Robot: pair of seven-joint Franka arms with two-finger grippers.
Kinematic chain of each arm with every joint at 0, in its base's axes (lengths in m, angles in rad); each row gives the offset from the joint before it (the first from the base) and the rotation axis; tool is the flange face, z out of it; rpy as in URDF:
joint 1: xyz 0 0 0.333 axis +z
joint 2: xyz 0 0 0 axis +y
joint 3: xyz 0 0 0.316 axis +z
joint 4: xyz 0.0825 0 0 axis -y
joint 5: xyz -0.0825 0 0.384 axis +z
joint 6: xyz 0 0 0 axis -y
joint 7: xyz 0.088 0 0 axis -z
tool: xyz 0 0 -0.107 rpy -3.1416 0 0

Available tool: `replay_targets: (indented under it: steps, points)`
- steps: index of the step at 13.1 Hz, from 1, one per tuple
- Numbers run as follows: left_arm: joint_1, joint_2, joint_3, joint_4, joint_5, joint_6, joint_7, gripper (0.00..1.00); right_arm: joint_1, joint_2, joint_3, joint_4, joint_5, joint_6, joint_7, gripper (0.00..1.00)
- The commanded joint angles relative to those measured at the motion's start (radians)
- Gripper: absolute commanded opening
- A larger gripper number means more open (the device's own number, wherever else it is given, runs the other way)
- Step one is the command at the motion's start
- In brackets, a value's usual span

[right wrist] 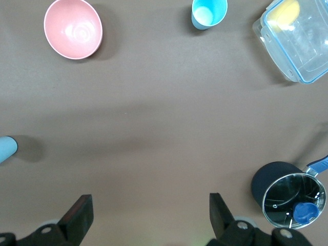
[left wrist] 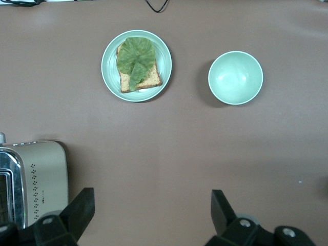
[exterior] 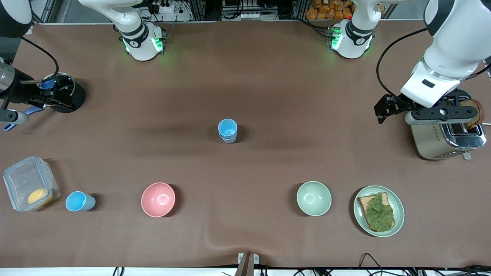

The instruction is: Stack blue cups with both arms

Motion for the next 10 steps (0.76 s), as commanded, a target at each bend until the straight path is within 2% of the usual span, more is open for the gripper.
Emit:
replay_targets:
  steps: [1,4,7,10]
  points:
    - [0.020,-0.029,-0.004,-0.025,-0.048,0.009,0.022,1.00,-0.019,-0.016,0.014,-0.008,-0.006,-0.003,0.001,1.00]
    - [0.048,-0.030,-0.004,-0.002,-0.054,-0.011,0.022,1.00,-0.021,-0.016,0.014,-0.008,-0.006,-0.003,0.001,1.00]
    - [0.047,-0.001,-0.001,0.085,-0.055,-0.058,0.022,1.00,-0.021,-0.016,0.013,-0.008,-0.006,-0.003,0.001,1.00]
    - [0.033,0.011,0.049,0.099,-0.083,-0.065,0.028,1.00,-0.021,-0.016,0.013,-0.008,-0.006,-0.003,0.001,1.00]
